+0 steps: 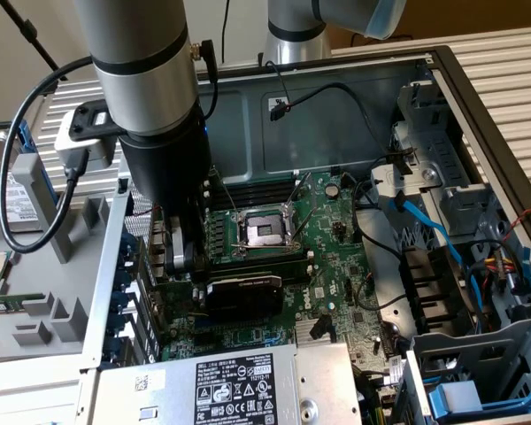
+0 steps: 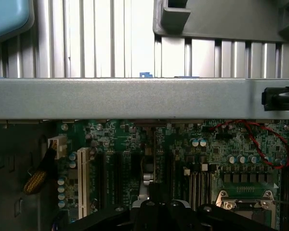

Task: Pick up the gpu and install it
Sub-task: 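Press down on the gpu until it lock into place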

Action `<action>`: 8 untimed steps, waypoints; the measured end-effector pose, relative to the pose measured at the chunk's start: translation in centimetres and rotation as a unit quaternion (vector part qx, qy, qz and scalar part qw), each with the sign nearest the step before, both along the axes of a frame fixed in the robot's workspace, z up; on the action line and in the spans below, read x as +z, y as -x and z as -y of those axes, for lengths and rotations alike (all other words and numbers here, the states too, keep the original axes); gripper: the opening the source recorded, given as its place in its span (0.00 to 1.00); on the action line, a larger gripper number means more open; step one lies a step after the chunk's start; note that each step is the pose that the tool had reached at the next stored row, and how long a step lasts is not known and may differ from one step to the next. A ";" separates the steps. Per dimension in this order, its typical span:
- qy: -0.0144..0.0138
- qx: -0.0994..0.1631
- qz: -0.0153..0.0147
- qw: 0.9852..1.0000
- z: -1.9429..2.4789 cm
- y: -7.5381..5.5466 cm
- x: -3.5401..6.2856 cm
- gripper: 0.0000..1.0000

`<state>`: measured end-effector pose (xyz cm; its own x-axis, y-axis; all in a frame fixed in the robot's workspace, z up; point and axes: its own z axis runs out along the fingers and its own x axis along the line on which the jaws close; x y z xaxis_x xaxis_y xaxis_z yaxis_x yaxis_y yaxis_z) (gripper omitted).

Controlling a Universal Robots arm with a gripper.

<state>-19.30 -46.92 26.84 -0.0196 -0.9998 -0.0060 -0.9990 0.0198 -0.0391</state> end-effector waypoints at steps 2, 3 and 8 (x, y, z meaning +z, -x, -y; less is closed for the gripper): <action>0.000 0.000 0.000 1.000 0.00 0.0 0.00 0.11; 0.000 0.000 0.000 1.000 0.00 0.0 -0.01 0.11; 0.000 -0.001 0.000 1.000 0.00 0.0 -0.02 0.11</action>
<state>-19.30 -46.92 26.82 -0.0215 -0.9998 -0.0060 -0.9990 0.0217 -0.0391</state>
